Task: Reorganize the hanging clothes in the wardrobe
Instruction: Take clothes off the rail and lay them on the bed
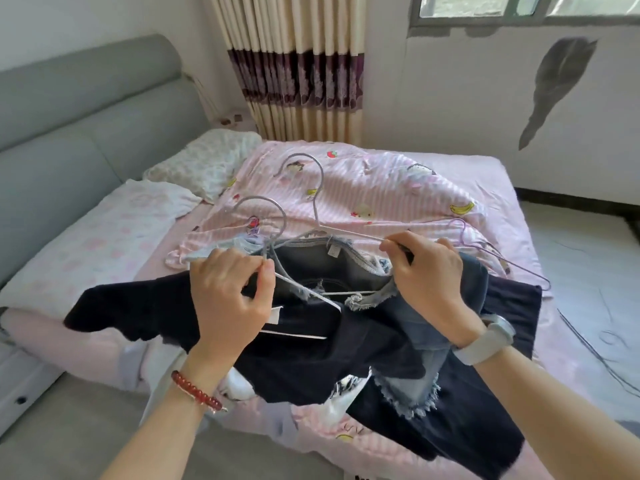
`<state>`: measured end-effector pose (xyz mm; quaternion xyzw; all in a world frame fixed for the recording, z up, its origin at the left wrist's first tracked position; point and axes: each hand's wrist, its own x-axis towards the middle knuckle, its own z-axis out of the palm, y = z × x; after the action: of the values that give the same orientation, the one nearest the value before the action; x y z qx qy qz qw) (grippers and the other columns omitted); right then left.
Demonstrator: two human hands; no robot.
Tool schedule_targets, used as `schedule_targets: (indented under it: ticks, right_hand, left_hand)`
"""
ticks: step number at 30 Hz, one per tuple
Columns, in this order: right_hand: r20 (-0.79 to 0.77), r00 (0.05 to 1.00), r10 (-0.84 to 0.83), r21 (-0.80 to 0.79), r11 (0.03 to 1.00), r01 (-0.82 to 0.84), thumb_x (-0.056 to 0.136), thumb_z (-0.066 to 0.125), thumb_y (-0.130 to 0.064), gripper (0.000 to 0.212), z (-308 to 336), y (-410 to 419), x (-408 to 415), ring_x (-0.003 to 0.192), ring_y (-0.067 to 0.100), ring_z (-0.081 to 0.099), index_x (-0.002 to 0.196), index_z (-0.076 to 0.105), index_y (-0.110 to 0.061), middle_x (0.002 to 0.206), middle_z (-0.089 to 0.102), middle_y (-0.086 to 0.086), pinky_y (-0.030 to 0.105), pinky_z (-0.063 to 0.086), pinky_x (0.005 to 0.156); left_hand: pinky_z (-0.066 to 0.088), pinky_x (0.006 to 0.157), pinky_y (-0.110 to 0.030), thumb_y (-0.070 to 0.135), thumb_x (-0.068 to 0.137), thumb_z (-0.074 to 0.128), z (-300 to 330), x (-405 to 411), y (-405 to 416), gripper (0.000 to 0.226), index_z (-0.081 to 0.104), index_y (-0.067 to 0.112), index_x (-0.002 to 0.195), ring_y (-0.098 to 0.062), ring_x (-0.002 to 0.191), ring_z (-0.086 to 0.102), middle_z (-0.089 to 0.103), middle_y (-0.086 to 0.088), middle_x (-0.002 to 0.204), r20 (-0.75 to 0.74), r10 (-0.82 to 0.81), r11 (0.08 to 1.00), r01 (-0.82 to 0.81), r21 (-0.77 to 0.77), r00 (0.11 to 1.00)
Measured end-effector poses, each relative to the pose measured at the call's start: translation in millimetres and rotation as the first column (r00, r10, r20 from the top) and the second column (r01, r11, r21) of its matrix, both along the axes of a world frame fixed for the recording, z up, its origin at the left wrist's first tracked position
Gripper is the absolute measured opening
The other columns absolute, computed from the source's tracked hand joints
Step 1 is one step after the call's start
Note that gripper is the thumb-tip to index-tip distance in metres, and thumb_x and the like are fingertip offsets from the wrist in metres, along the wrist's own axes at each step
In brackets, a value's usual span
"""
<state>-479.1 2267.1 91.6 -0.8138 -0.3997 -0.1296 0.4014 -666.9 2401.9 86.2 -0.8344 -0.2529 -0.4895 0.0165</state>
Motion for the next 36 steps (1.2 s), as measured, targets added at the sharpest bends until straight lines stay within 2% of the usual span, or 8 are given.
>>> schedule_targets:
  ticks: [4,11,18,21,24,29,32,36]
  right_hand:
    - [0.132,0.990,0.049,-0.018,0.999,-0.047,0.087,0.053,-0.031,0.021,28,-2,-2,0.060,0.025,0.059,0.079,0.071,-0.021,0.067,0.070,-0.002,0.027,0.029,0.066]
    - [-0.276,0.948,0.160,-0.190,0.958,-0.217,0.091,0.050,-0.032,0.025,-26,34,61,0.066,0.016,0.053,0.071,0.064,-0.026,0.064,0.059,-0.010,0.026,0.032,0.054]
    - [-0.583,0.812,0.030,-0.397,0.861,-0.317,0.090,0.047,-0.034,0.029,-134,106,165,0.057,0.009,0.047,0.080,0.066,-0.015,0.070,0.062,0.001,0.021,0.027,0.050]
    - [-0.646,0.763,0.022,-0.438,0.808,-0.394,0.091,0.039,-0.047,0.034,-175,141,210,0.076,0.017,0.054,0.093,0.060,-0.020,0.081,0.062,-0.001,0.030,0.039,0.066]
    - [-0.612,0.784,0.105,-0.521,0.692,-0.499,0.088,0.044,-0.055,0.047,-226,161,242,0.102,0.019,0.053,0.122,0.047,-0.022,0.110,0.058,-0.003,0.040,0.038,0.095]
    - [-0.397,0.895,0.202,-0.563,0.716,-0.411,0.095,0.045,-0.026,0.031,-292,176,270,0.099,0.035,0.057,0.120,0.051,-0.010,0.110,0.058,0.013,0.043,0.044,0.081]
    - [-0.364,0.920,0.145,-0.537,0.775,-0.334,0.096,0.039,-0.015,0.026,-309,190,282,0.095,0.041,0.057,0.115,0.054,-0.007,0.111,0.057,0.017,0.046,0.045,0.077]
    - [-0.412,0.901,0.134,-0.501,0.793,-0.347,0.094,0.042,-0.010,0.031,-319,212,309,0.107,0.039,0.052,0.124,0.052,-0.010,0.120,0.056,0.016,0.045,0.042,0.087]
  left_hand:
    - [0.023,0.069,-0.027,0.020,0.088,0.048,8,7,-5,0.032,0.056,0.006,0.060,-0.018,0.061,0.039,0.048,-0.004,0.056,0.075,-0.001,1.000,0.001,0.007,0.997]
    - [0.025,0.067,-0.030,0.025,0.085,0.046,-18,76,21,0.031,0.056,0.009,0.061,-0.023,0.059,0.048,0.051,-0.002,0.058,-0.032,-0.016,0.986,0.010,-0.169,0.999]
    - [0.028,0.072,-0.032,0.028,0.087,0.046,-121,205,96,0.029,0.060,0.010,0.070,-0.020,0.073,0.049,0.050,0.006,0.069,-0.186,-0.045,0.814,-0.072,-0.577,0.981]
    - [0.031,0.070,-0.031,0.022,0.092,0.052,-170,257,133,0.023,0.062,0.008,0.075,-0.024,0.077,0.051,0.050,0.005,0.072,-0.254,-0.036,0.759,-0.139,-0.636,0.967]
    - [0.034,0.072,-0.031,0.023,0.092,0.053,-217,299,158,0.023,0.063,0.007,0.078,-0.023,0.081,0.052,0.057,0.001,0.076,-0.317,-0.040,0.731,-0.189,-0.656,0.948]
    - [0.035,0.087,-0.037,0.020,0.093,0.051,-272,344,181,0.028,0.066,0.002,0.077,-0.028,0.089,0.055,0.066,-0.011,0.085,-0.344,-0.025,0.756,-0.207,-0.621,0.939]
    - [0.012,0.112,-0.041,0.023,0.097,0.039,-288,358,185,0.031,0.061,0.008,0.113,-0.025,0.126,0.042,0.059,-0.009,0.124,-0.463,-0.034,0.751,-0.282,-0.597,0.886]
    - [-0.006,0.113,-0.045,0.032,0.098,0.030,-310,326,168,0.054,0.015,0.015,0.147,-0.021,0.143,0.004,0.015,-0.004,0.155,-0.633,-0.082,0.670,-0.428,-0.607,0.770]
